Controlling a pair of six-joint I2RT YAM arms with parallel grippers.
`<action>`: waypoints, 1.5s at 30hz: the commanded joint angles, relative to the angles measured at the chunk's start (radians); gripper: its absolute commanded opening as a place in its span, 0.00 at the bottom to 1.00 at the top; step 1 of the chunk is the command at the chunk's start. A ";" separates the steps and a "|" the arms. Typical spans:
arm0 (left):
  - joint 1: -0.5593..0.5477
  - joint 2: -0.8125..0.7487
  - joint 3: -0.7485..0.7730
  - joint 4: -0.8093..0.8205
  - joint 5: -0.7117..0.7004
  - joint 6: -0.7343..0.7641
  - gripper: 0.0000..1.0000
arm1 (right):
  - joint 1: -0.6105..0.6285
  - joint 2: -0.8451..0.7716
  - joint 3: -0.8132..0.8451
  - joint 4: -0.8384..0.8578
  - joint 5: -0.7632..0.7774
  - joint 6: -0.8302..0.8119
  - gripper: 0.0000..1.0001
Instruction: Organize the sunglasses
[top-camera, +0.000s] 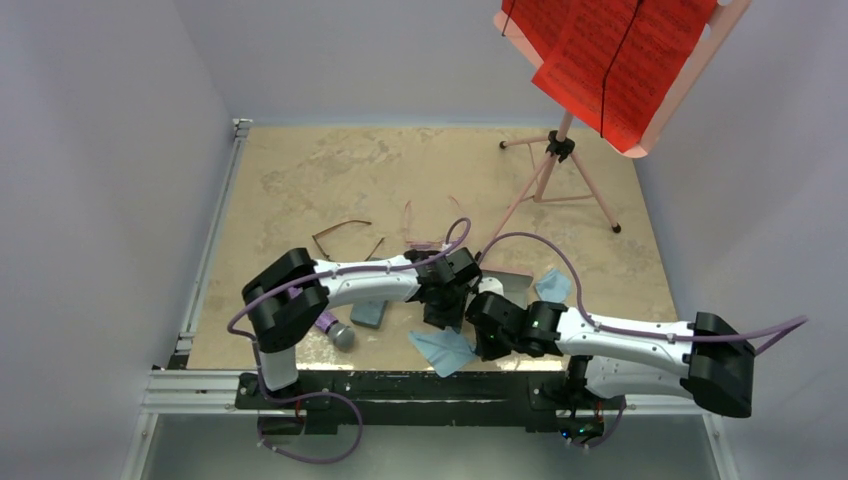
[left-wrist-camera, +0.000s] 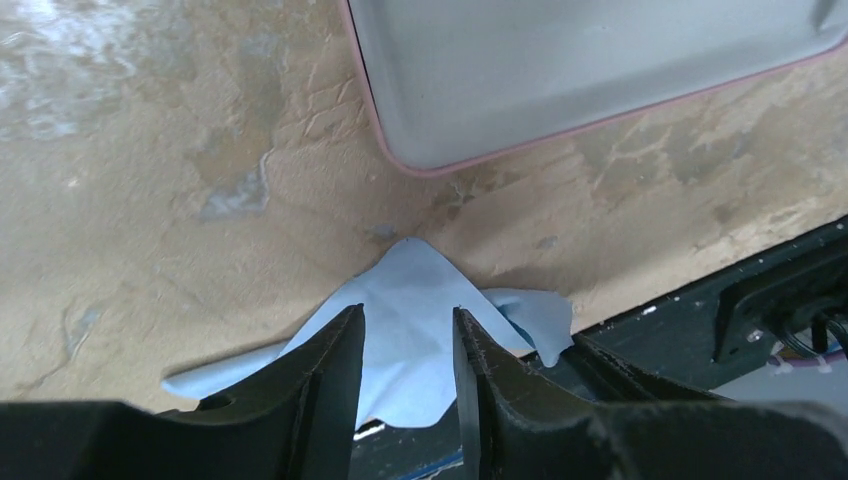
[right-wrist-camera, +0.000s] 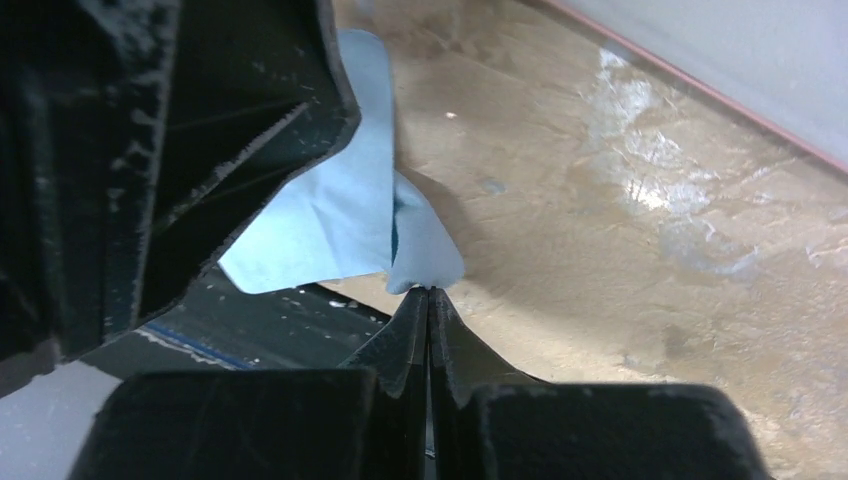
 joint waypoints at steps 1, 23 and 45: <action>0.001 0.048 0.056 0.032 0.038 0.003 0.42 | 0.006 0.029 -0.010 0.026 0.025 0.081 0.00; -0.064 0.164 0.137 -0.129 -0.178 -0.022 0.37 | 0.006 0.051 -0.033 0.069 0.028 0.113 0.00; -0.127 0.249 0.222 -0.207 -0.230 -0.062 0.20 | 0.006 0.031 -0.055 0.103 0.012 0.108 0.00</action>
